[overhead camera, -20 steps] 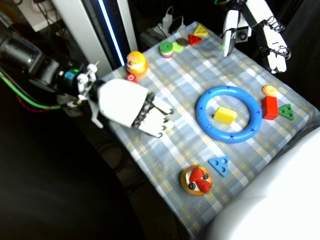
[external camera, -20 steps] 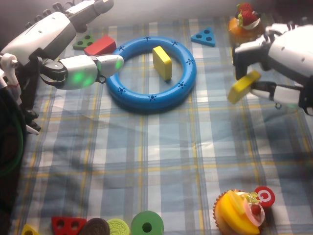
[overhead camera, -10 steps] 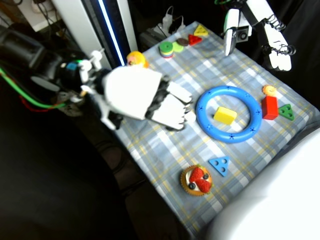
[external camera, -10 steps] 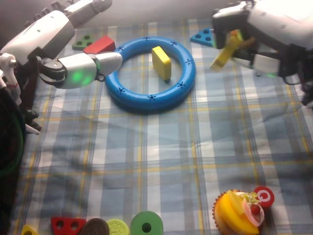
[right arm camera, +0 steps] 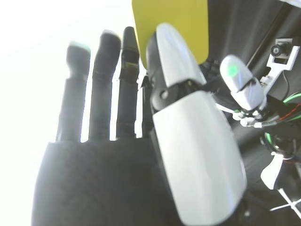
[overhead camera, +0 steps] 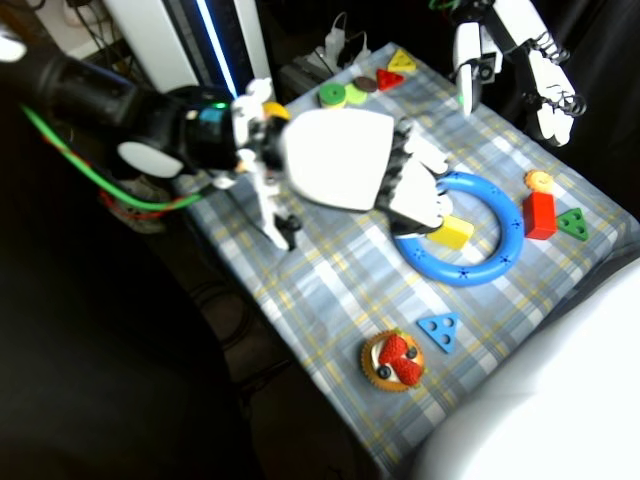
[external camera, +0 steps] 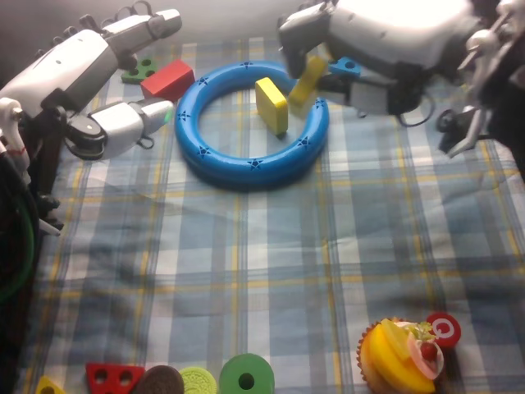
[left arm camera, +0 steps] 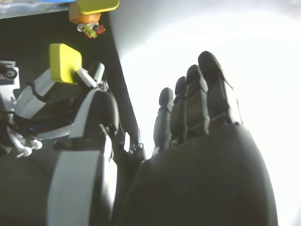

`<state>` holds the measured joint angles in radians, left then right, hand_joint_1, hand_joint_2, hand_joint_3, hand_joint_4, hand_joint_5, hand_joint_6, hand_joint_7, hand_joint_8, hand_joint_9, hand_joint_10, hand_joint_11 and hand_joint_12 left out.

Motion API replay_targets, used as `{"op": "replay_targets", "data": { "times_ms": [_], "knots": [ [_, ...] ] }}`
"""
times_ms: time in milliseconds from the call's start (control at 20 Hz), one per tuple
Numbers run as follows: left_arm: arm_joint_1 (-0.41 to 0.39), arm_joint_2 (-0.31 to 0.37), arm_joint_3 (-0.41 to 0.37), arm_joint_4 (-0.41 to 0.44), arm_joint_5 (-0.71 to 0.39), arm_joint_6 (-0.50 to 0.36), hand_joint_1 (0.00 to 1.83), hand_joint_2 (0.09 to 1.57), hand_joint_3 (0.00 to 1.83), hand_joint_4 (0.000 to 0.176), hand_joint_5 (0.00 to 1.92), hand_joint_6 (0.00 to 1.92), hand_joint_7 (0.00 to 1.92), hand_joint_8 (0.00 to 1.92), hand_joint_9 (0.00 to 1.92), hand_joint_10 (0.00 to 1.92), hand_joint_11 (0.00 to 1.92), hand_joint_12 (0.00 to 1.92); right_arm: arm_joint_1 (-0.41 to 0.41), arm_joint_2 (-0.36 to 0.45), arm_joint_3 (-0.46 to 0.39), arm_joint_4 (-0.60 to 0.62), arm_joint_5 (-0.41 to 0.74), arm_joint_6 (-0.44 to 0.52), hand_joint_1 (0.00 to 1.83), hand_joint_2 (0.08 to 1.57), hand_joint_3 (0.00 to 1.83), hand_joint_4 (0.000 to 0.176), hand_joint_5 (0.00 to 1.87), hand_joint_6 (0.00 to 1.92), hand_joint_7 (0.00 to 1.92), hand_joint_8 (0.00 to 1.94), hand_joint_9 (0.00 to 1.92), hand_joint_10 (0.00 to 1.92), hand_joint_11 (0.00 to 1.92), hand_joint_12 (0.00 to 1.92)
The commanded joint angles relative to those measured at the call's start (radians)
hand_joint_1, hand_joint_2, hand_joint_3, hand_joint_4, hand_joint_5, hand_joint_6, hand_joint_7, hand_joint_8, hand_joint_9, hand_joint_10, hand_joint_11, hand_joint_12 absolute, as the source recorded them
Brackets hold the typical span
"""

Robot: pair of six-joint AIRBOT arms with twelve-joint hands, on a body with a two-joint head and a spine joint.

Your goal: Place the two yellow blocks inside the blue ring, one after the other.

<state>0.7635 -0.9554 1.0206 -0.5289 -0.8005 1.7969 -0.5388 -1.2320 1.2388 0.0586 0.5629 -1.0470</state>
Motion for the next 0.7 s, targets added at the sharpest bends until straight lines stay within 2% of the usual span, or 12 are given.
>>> {"op": "replay_targets", "data": {
  "times_ms": [0,50,100,200,300,350,400,450,500,550,600,650],
  "knots": [
    [-0.008,0.005,0.006,0.025,-0.124,-0.008,1.30,1.36,0.01,0.035,0.28,0.01,0.20,0.00,0.21,0.02,0.00,0.99,0.025,-0.011,0.012,-0.004,0.108,0.001,1.21,1.20,0.00,0.000,0.75,1.21,0.91,1.31,0.71,1.39,0.53,1.82],
    [-0.008,0.005,0.008,0.024,-0.123,-0.008,1.36,1.36,0.01,0.040,0.28,0.01,0.21,0.00,0.22,0.03,0.00,1.01,0.031,-0.025,0.022,-0.004,0.101,0.001,1.20,1.20,0.00,0.000,0.75,1.21,0.91,1.30,0.70,1.39,0.50,1.81],
    [-0.008,0.003,0.010,0.024,-0.121,-0.008,1.39,1.36,0.00,0.048,0.29,0.01,0.21,0.00,0.22,0.03,0.00,1.03,0.038,-0.042,0.036,-0.005,0.085,0.001,1.21,1.20,0.00,0.000,0.76,1.19,0.91,1.31,0.68,1.45,0.48,1.88],
    [-0.008,-0.002,0.014,0.024,-0.118,-0.008,1.33,1.35,0.00,0.047,0.31,0.01,0.22,0.00,0.24,0.03,0.00,1.06,0.045,-0.070,0.058,-0.007,0.043,0.001,1.18,1.21,0.00,0.000,0.75,1.24,0.86,1.35,0.62,1.51,0.43,1.89],
    [-0.009,-0.004,0.016,0.024,-0.116,-0.011,1.24,1.35,0.00,0.051,0.30,0.01,0.21,0.00,0.21,0.02,0.00,0.90,0.045,-0.076,0.063,-0.007,0.025,0.001,1.13,1.29,0.01,0.000,0.55,1.51,0.77,1.43,0.46,1.35,0.19,1.80],
    [-0.009,-0.004,0.016,0.024,-0.116,-0.013,1.19,1.35,0.00,0.044,0.30,0.00,0.21,0.00,0.21,0.01,0.00,0.89,0.045,-0.076,0.063,-0.007,0.018,0.001,0.98,1.24,0.00,0.000,0.33,0.89,0.54,0.88,0.32,1.12,0.04,1.64],
    [-0.008,-0.004,0.016,0.024,-0.116,-0.014,1.17,1.34,0.00,0.039,0.30,0.00,0.21,0.00,0.21,0.01,0.00,0.90,0.044,-0.076,0.063,-0.007,0.013,0.001,0.91,1.18,0.00,0.000,0.14,0.41,0.34,0.38,0.15,0.77,0.01,1.44],
    [-0.008,-0.004,0.016,0.023,-0.116,-0.014,1.15,1.34,0.00,0.040,0.29,0.00,0.20,0.00,0.21,0.01,0.00,0.91,0.044,-0.076,0.061,-0.007,0.011,0.001,0.80,1.16,0.00,0.017,0.03,0.15,0.24,0.14,0.07,0.57,0.00,1.23],
    [-0.008,-0.003,0.016,0.023,-0.116,-0.014,1.14,1.34,0.00,0.031,0.30,0.00,0.21,0.00,0.21,0.01,0.00,0.94,0.044,-0.076,0.060,-0.007,0.011,0.001,0.71,1.16,0.00,0.036,0.00,0.03,0.11,0.03,0.01,0.31,0.00,0.91],
    [-0.008,-0.003,0.016,0.022,-0.116,-0.014,1.13,1.33,0.00,0.023,0.30,0.00,0.22,0.01,0.22,0.01,0.00,0.95,0.044,-0.076,0.058,-0.007,0.010,0.001,0.67,1.17,0.00,0.056,0.00,0.01,0.03,0.01,0.00,0.12,0.00,0.61],
    [-0.008,-0.003,0.016,0.022,-0.116,-0.014,1.12,1.33,0.00,0.022,0.31,0.01,0.23,0.01,0.22,0.01,0.00,0.96,0.044,-0.076,0.056,-0.007,0.009,0.002,0.63,1.16,0.00,0.063,0.00,0.00,0.01,0.00,0.00,0.02,0.00,0.37],
    [-0.008,-0.003,0.016,0.022,-0.116,-0.014,1.13,1.33,0.00,0.015,0.31,0.00,0.23,0.00,0.22,0.01,0.00,0.98,0.044,-0.075,0.051,-0.007,0.009,0.003,0.61,1.16,0.00,0.061,0.00,0.00,0.00,0.00,0.00,0.00,0.00,0.28]
  ]
}}
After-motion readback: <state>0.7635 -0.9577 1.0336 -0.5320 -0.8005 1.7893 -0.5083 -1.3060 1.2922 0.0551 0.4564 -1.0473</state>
